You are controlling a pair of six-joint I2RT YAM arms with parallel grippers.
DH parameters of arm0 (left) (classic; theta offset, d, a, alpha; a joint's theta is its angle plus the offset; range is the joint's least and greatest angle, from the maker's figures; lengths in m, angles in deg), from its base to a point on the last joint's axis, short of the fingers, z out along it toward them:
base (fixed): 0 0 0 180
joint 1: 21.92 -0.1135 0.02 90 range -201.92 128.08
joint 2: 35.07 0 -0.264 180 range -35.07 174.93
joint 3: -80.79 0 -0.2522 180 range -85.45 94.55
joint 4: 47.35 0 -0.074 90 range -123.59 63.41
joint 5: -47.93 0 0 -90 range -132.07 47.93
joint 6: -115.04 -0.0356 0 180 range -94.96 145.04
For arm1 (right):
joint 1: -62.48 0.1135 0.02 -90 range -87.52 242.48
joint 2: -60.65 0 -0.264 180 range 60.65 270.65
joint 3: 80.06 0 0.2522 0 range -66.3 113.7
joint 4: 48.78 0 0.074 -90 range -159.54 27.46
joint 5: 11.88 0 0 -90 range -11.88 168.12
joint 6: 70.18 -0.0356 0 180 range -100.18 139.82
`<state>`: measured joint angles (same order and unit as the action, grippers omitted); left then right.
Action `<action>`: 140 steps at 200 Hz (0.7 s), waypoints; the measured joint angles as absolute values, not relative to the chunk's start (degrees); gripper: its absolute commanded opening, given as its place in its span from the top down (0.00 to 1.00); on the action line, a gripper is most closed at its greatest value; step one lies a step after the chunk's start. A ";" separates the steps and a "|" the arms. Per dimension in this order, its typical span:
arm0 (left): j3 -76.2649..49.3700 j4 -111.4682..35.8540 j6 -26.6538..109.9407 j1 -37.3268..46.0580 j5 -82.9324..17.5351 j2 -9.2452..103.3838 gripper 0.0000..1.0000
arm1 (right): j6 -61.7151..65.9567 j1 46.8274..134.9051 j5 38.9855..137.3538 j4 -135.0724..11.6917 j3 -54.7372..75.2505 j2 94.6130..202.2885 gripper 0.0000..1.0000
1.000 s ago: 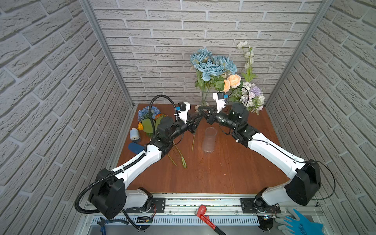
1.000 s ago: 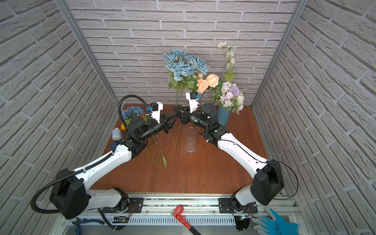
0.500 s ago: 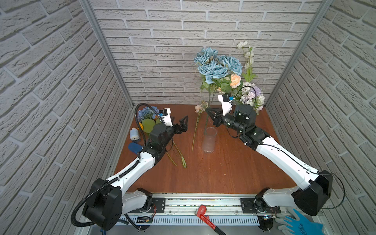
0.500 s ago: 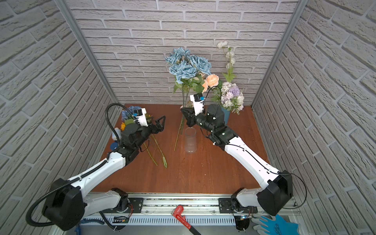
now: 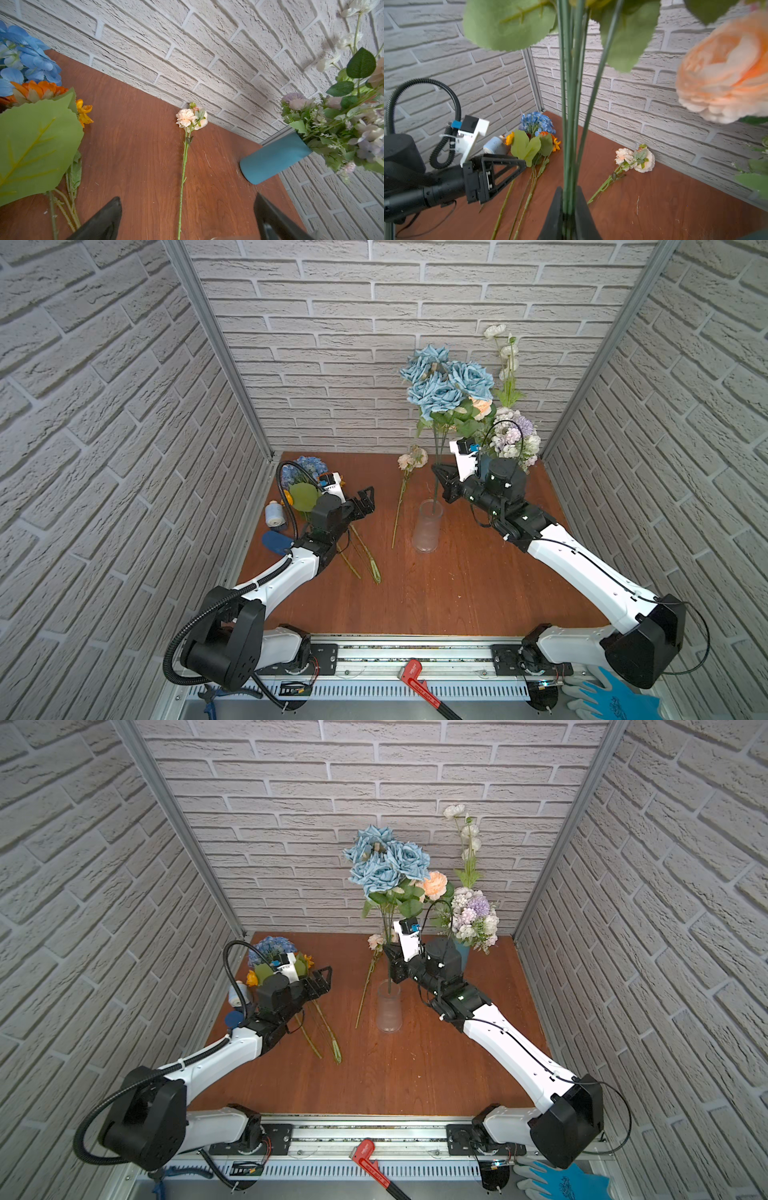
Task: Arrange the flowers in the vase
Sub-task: 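Lower the rose stems into the glass vase with the right gripper while the left withdraws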
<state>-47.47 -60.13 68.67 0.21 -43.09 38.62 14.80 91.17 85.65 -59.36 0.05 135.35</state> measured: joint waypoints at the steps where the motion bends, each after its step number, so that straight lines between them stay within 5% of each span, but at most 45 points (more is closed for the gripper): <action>1: -47.47 -60.13 68.70 0.21 -43.09 38.62 0.02 | 14.87 91.17 85.65 -59.08 -0.28 135.37 0.94; 140: -47.14 -60.59 70.34 0.21 -41.36 40.89 0.02 | 13.97 91.19 85.54 -48.91 -16.58 139.89 0.88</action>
<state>-47.14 -60.59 70.34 0.21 -41.36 40.89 13.97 91.19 85.54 -48.91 -16.58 139.89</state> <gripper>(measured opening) 0.983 0.109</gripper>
